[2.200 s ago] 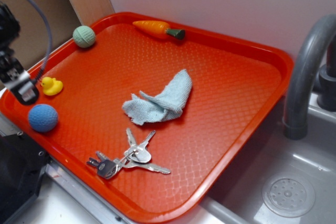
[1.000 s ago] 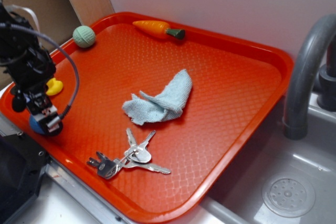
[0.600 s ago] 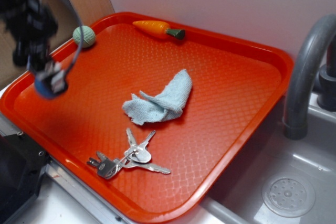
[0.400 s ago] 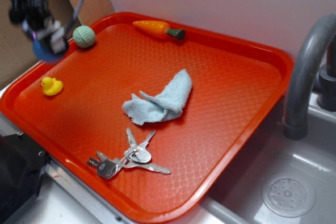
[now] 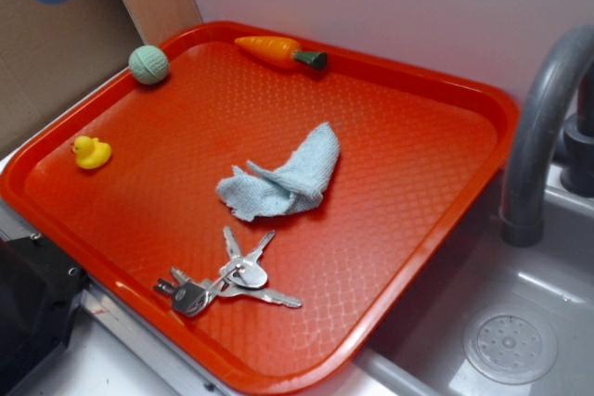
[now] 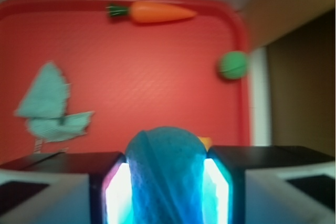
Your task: Grab the blue ball.
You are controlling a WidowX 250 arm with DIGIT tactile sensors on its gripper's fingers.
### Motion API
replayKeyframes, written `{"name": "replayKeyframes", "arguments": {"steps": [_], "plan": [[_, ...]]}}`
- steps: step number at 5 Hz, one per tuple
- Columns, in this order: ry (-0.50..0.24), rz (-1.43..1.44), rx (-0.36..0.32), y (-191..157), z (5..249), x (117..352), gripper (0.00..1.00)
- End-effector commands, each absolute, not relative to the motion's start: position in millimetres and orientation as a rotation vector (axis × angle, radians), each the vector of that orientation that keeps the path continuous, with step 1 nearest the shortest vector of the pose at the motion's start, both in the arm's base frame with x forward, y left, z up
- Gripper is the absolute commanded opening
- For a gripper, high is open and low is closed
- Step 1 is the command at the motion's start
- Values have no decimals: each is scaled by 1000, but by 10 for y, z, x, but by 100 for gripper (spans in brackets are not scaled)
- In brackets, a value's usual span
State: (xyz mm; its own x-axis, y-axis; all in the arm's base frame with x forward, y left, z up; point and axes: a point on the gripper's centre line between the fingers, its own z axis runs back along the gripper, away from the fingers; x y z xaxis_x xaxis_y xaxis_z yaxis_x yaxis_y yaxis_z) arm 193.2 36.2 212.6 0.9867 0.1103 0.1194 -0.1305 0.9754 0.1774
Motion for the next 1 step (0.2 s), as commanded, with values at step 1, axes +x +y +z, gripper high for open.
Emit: {"name": "replayKeyframes", "arguments": {"steps": [1], "plan": [[-169, 94, 167, 316, 2195, 1916, 0]]}}
